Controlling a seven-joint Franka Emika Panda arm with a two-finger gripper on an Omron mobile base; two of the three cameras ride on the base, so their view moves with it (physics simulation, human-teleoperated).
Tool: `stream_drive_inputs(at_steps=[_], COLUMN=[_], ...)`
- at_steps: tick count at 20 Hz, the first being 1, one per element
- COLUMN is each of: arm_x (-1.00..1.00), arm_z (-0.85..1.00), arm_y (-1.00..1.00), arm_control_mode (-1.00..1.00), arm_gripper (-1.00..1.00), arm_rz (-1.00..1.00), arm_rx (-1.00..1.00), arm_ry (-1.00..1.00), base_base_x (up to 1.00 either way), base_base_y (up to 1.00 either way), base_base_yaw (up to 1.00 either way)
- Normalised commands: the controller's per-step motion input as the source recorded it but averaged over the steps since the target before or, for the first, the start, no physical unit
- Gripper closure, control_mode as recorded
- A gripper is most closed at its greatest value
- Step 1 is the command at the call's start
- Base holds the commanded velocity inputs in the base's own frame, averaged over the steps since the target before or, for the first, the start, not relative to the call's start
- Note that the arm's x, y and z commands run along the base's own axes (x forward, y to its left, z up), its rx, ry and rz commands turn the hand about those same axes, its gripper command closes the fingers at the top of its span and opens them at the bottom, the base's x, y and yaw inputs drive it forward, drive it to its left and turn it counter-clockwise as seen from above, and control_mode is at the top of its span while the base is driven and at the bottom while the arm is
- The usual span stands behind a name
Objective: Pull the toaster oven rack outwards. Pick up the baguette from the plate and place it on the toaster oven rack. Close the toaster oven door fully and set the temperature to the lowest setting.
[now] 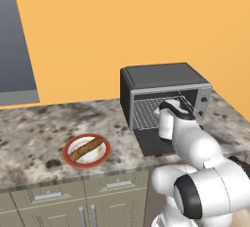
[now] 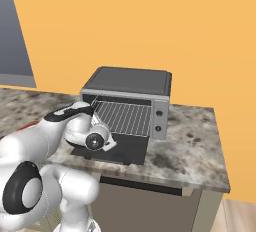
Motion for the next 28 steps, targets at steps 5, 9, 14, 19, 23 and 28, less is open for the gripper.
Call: stream_drive_inputs(at_steps=[5, 9, 14, 19, 23, 28], arm_x=[0.00, -0.01, -0.48, -0.43, -0.19, -0.31], arm_z=[0.02, 0.05, 0.00, 0.24, 0.61, 0.62], arm_y=[0.00, 0.00, -0.27, -0.38, -0.34, -0.27], arm_control_mode=[-1.00, -1.00, -1.00, -1.00, -1.00, -1.00], arm_gripper=[-1.00, -1.00, -1.00, -1.00, -1.00, -1.00], arm_rz=[-0.03, -0.03, -0.03, -0.02, 0.00, 0.00], arm_rx=[-0.05, -0.05, 0.00, 0.00, 0.00, 0.00], arm_ry=[0.36, 0.23, 0.01, 0.09, 0.19, 0.25], base_base_x=[0.00, 0.00, 0.00, 0.00, 0.00, 0.00], base_base_y=[0.00, 0.00, 0.00, 0.00, 0.00, 0.00], base_base_yaw=[0.00, 0.00, 0.00, 0.00, 0.00, 0.00])
